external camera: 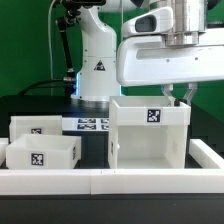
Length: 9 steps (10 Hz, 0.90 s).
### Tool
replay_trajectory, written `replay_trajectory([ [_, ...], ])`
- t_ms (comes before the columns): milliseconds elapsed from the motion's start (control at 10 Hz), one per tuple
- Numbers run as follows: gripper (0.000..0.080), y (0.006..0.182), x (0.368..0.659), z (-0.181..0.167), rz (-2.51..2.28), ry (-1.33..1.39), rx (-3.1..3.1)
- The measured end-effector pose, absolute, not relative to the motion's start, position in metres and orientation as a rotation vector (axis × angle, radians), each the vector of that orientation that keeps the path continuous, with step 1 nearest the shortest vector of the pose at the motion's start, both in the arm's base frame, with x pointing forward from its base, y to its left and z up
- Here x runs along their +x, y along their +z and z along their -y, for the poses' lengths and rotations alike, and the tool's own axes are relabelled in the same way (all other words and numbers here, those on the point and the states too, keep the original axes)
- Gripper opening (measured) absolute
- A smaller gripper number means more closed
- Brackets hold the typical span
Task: Assemble drawer
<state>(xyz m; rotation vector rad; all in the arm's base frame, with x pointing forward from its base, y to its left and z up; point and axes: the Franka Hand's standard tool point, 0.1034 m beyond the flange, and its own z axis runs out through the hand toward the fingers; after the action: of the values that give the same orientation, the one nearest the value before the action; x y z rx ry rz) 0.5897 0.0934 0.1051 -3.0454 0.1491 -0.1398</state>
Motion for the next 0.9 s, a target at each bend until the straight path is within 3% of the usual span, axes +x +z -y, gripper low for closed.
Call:
replay_trajectory([
  [900,0.0042,0.106,0.611,-0.098,-0.890,-0.160,-2.854],
])
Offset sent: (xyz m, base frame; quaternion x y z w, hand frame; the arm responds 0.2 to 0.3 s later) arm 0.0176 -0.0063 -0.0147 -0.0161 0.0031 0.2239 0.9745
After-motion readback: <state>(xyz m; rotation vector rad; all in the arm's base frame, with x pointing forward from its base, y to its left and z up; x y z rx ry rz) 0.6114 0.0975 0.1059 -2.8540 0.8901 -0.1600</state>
